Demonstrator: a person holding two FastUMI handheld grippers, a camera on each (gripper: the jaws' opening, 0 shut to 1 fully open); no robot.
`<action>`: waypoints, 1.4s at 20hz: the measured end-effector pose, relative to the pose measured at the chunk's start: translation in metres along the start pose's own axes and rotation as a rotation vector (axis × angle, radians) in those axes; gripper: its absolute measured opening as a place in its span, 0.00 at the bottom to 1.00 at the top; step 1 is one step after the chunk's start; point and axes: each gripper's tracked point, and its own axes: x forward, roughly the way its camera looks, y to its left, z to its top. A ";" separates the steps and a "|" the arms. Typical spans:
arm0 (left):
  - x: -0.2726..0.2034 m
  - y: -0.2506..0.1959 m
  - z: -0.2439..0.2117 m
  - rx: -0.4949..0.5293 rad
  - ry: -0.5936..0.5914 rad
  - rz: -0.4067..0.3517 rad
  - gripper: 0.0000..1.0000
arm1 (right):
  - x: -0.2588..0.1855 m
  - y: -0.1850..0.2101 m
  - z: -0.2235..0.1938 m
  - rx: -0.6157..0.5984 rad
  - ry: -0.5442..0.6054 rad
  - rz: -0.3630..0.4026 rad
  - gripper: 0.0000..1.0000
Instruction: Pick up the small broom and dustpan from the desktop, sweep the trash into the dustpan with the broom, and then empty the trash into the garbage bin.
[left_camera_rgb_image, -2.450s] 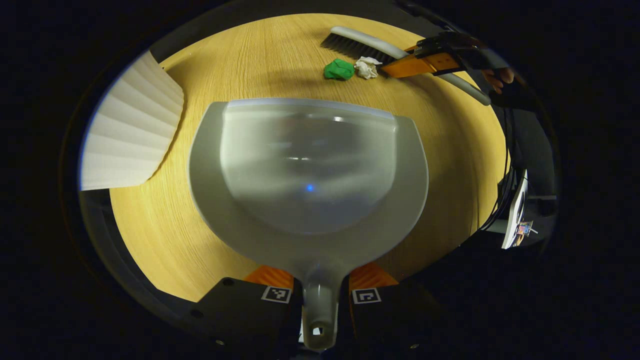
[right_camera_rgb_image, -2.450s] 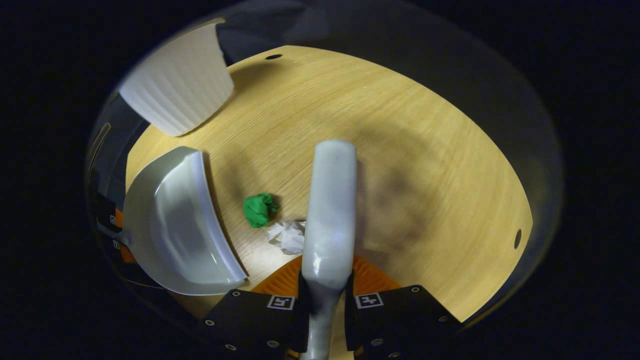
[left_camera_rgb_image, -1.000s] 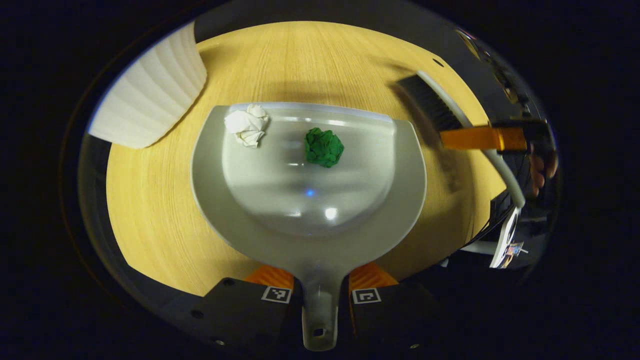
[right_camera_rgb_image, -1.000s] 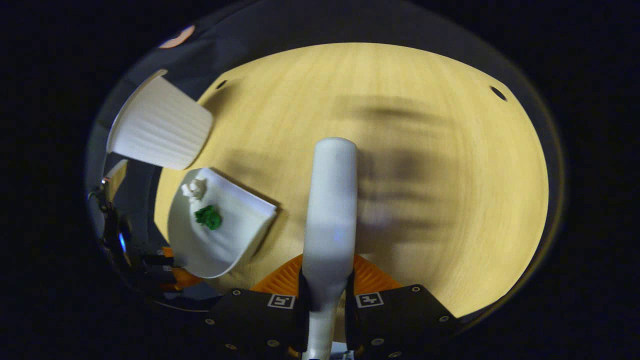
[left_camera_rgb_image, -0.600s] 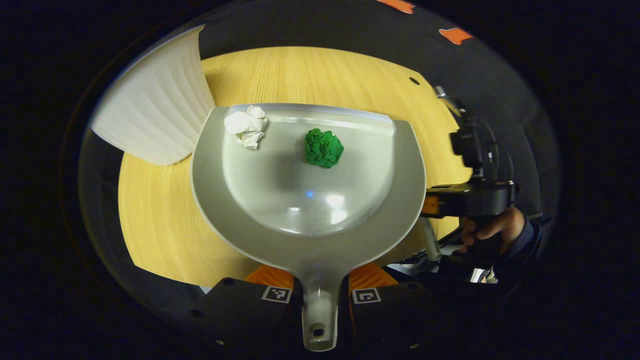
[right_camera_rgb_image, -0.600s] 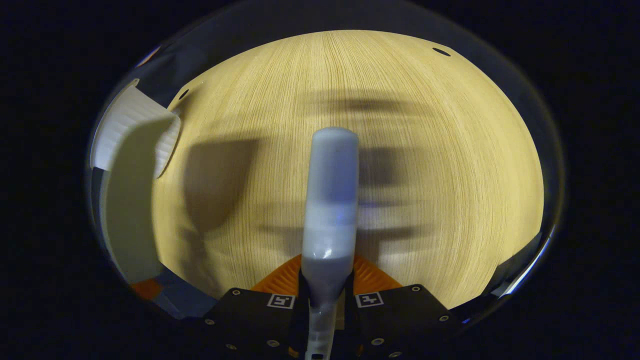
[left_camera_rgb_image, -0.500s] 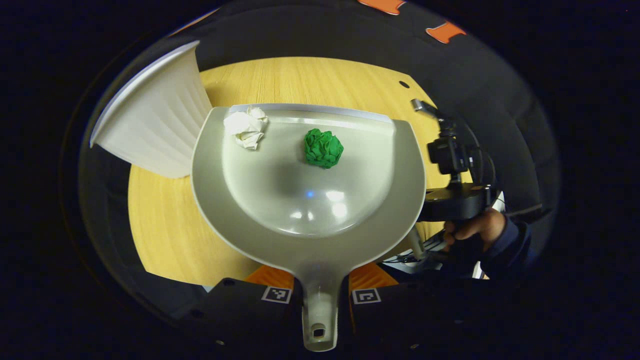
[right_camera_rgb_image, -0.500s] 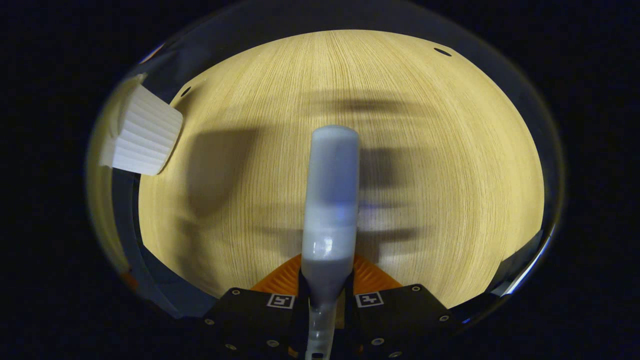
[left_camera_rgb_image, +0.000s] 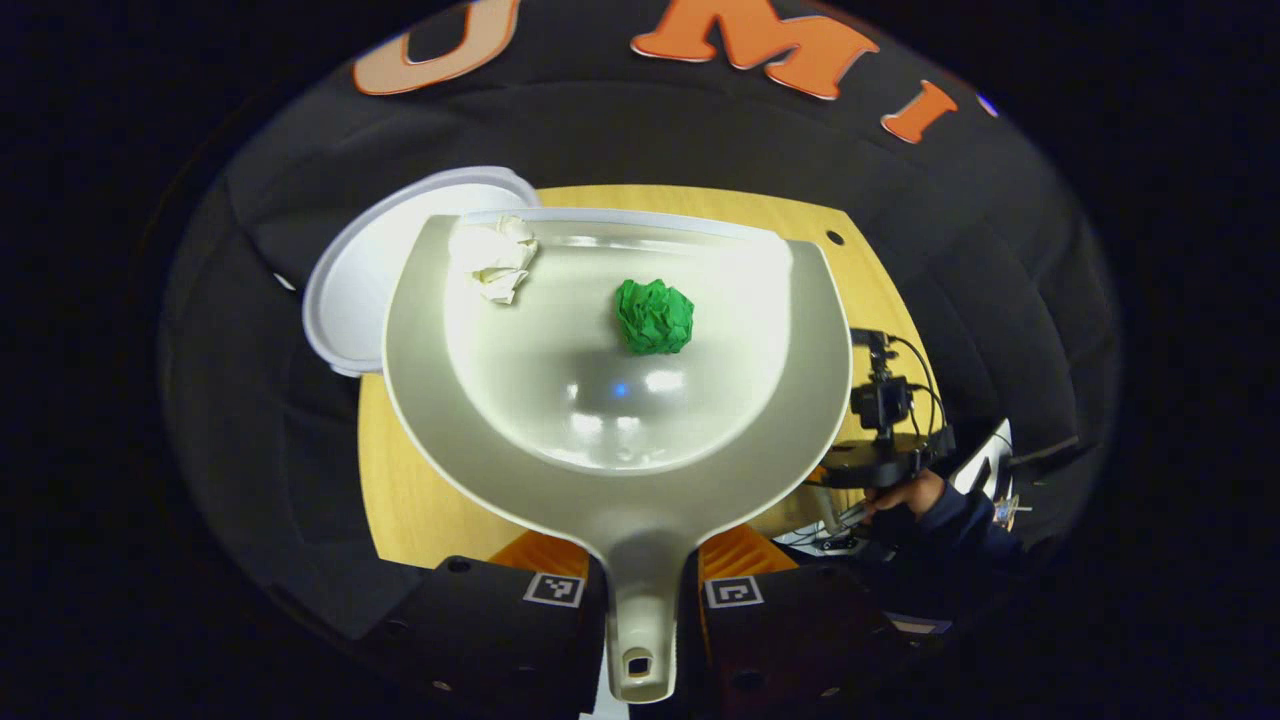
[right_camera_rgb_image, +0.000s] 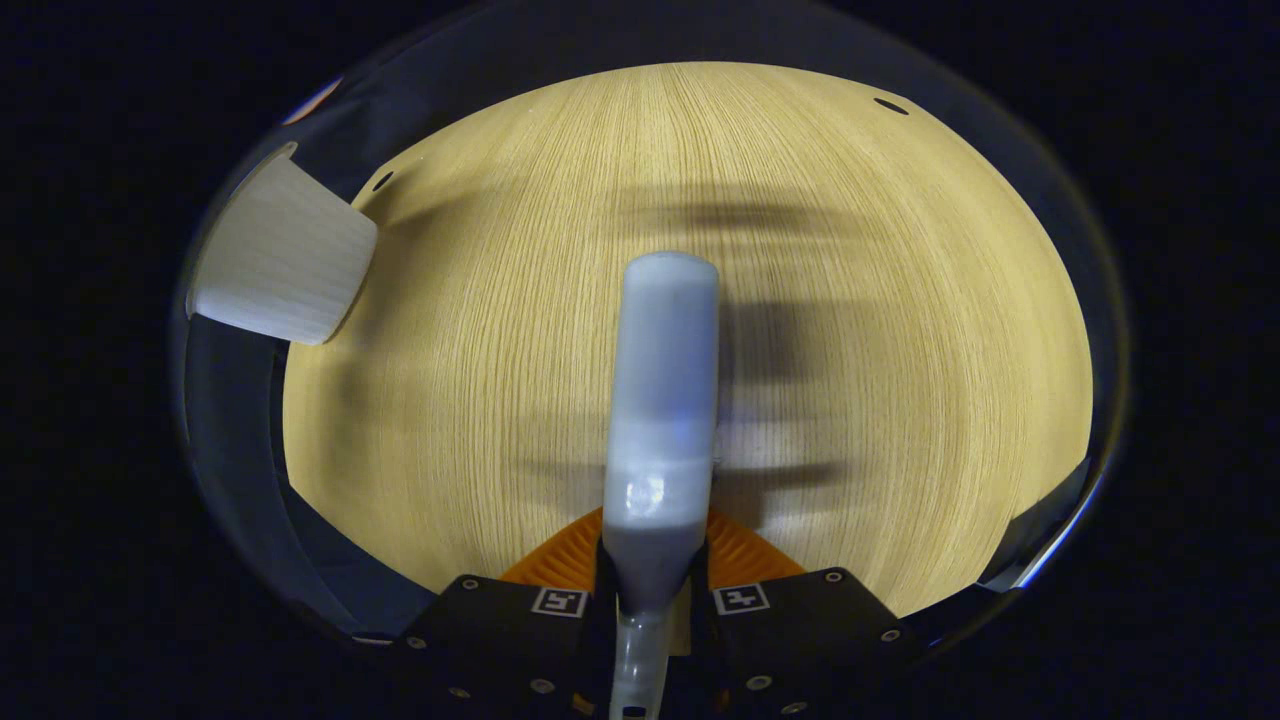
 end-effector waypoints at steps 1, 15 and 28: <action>-0.001 0.010 0.005 0.001 -0.013 0.027 0.30 | 0.000 0.002 0.001 -0.005 -0.004 -0.003 0.32; -0.057 0.228 0.057 0.430 0.093 0.689 0.29 | -0.007 0.009 0.008 -0.022 -0.032 0.024 0.89; -0.075 0.311 0.102 0.957 0.130 1.145 0.28 | -0.015 0.002 0.017 -0.017 -0.089 0.034 0.96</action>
